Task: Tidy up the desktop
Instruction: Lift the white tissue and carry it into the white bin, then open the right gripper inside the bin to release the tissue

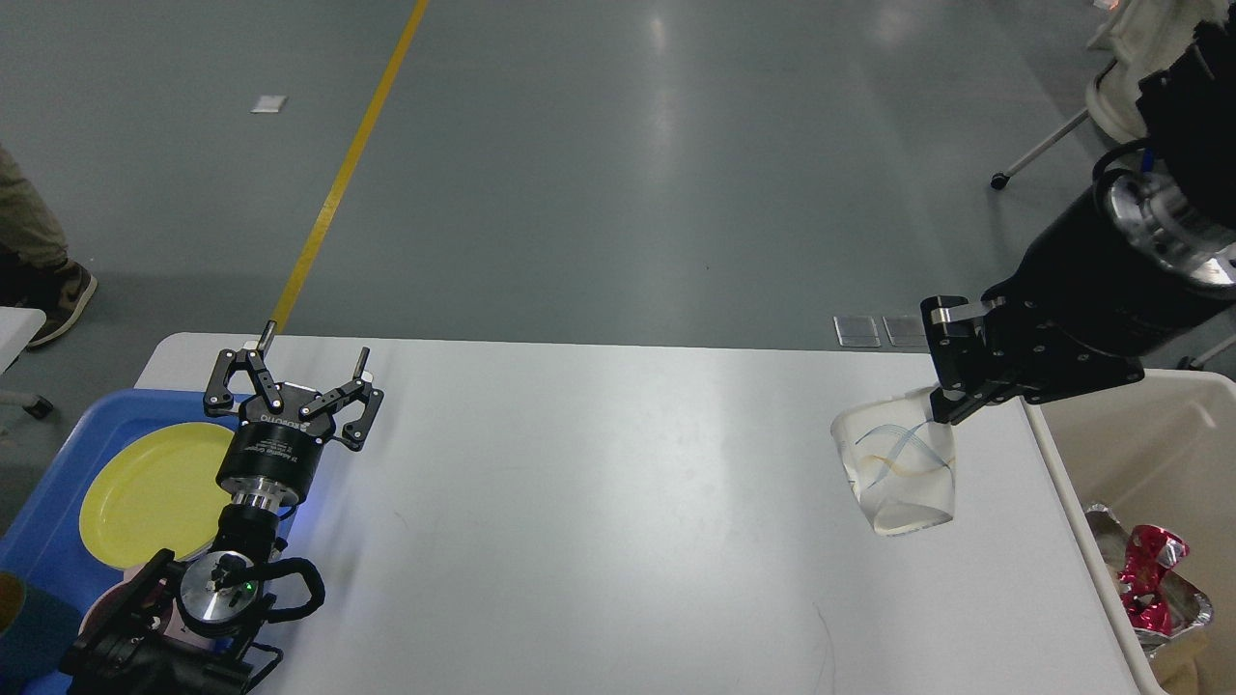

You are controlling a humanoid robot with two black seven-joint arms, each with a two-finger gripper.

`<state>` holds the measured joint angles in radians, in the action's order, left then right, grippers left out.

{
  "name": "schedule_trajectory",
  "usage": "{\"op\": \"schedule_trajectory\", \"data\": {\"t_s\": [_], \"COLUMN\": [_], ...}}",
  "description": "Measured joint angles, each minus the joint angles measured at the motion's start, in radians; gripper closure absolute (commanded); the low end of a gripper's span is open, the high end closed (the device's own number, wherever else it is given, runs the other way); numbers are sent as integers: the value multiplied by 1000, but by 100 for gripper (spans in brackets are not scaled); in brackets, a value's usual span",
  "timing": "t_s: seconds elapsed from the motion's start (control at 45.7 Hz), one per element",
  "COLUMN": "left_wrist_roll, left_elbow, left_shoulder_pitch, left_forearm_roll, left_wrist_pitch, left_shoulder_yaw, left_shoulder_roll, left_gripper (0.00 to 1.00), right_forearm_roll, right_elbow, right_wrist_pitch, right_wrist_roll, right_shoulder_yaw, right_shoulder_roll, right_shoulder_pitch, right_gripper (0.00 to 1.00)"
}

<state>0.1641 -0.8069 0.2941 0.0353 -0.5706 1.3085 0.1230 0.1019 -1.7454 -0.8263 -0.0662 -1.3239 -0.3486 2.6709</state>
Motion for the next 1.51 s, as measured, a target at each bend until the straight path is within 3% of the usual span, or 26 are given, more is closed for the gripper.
{"op": "schedule_trajectory", "data": {"t_s": [0.263, 0.438, 0.722, 0.876, 1.073, 1.204, 1.511], "left_wrist_roll": [0, 0, 0, 0, 0, 0, 0], "left_elbow": [0, 0, 0, 0, 0, 0, 0], "left_shoulder_pitch": [0, 0, -1, -1, -1, -1, 0], "left_forearm_roll": [0, 0, 0, 0, 0, 0, 0], "left_wrist_pitch": [0, 0, 0, 0, 0, 0, 0], "left_shoulder_yaw": [0, 0, 0, 0, 0, 0, 0], "left_shoulder_roll": [0, 0, 0, 0, 0, 0, 0], "left_gripper": [4, 4, 4, 4, 4, 4, 4], "right_forearm_roll": [-9, -55, -93, -88, -70, -67, -65], "right_elbow": [28, 118, 528, 690, 953, 1157, 1590], "right_wrist_pitch": [81, 193, 408, 512, 625, 646, 649], "right_wrist_roll": [-7, -13, -13, -12, -13, -13, -11], "right_shoulder_yaw": [-134, -266, -281, -142, 125, 336, 555], "right_shoulder_roll": [-16, -134, -428, -483, -464, -402, -174], "right_shoulder_pitch": [-12, -144, -643, -948, -1396, -1674, -2036], "right_gripper": [100, 100, 100, 100, 100, 100, 100]}}
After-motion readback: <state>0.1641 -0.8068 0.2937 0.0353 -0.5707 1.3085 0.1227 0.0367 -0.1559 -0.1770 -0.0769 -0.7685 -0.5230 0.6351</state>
